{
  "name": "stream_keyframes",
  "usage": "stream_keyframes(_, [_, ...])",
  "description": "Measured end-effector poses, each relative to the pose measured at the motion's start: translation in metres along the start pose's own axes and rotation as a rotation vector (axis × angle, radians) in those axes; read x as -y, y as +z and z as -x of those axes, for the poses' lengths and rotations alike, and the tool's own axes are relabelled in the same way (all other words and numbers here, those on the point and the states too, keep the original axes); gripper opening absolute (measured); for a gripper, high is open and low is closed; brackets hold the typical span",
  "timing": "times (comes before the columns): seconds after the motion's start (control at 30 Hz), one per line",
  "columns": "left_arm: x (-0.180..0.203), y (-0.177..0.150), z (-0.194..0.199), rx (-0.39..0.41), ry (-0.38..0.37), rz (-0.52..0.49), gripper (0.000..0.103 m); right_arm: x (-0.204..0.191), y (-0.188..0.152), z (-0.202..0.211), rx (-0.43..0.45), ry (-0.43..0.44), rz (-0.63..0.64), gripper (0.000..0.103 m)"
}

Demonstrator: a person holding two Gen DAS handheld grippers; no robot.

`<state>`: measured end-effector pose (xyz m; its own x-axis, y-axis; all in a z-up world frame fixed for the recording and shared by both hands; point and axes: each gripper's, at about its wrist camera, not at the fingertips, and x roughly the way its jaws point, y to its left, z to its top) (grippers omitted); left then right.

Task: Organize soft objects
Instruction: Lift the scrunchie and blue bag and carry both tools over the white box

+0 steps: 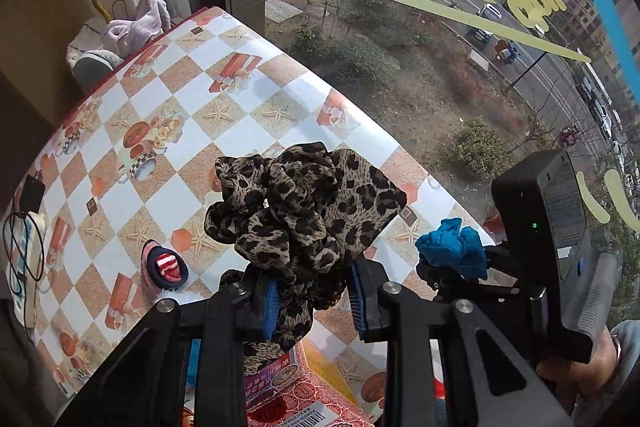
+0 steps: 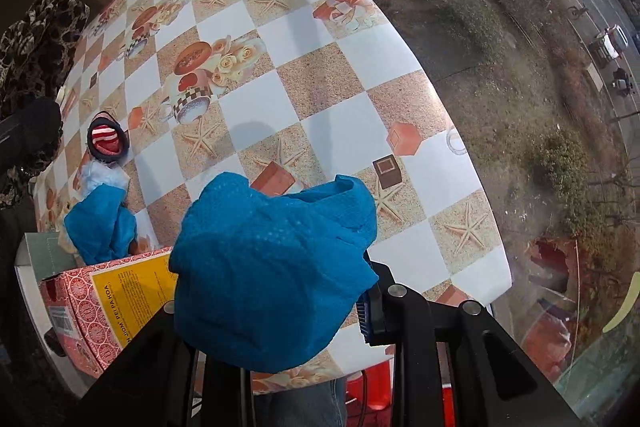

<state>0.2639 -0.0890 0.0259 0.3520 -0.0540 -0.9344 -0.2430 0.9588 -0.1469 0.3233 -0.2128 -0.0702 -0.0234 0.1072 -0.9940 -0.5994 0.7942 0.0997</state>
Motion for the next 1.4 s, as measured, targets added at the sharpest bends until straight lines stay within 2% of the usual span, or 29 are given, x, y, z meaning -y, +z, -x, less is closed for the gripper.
stream_keyframes(0.17, [0.042,-0.032,0.012,-0.017,-0.062,-0.119,0.032,0.016,-0.024,0.006,-0.006,-0.024,-0.04,0.029])
stream_keyframes(0.33, [0.065,-0.072,0.025,-0.044,-0.107,-0.202,0.032,0.015,-0.052,0.009,-0.021,-0.03,-0.032,0.029])
stream_keyframes(0.5, [0.065,-0.112,0.045,-0.045,-0.108,-0.238,0.032,-0.007,-0.084,0.009,-0.056,-0.007,0.053,0.029])
stream_keyframes(0.63, [0.049,-0.14,0.064,-0.022,-0.068,-0.206,0.032,-0.036,-0.11,0.006,-0.101,0.036,0.153,0.029])
stream_keyframes(0.77, [0.017,-0.165,0.082,0.004,-0.014,-0.109,0.032,-0.075,-0.13,0.007,-0.128,0.077,0.29,0.029])
stream_keyframes(1.07, [-0.061,-0.227,0.12,0.062,0.13,0.222,0.032,-0.176,-0.149,0.032,-0.101,0.144,0.628,0.029])
stream_keyframes(1.2, [-0.091,-0.257,0.133,0.08,0.194,0.362,0.032,-0.216,-0.151,0.046,-0.078,0.17,0.722,0.029])
stream_keyframes(1.4, [-0.127,-0.307,0.15,0.094,0.261,0.585,0.032,-0.266,-0.15,0.06,-0.072,0.218,0.793,0.029])
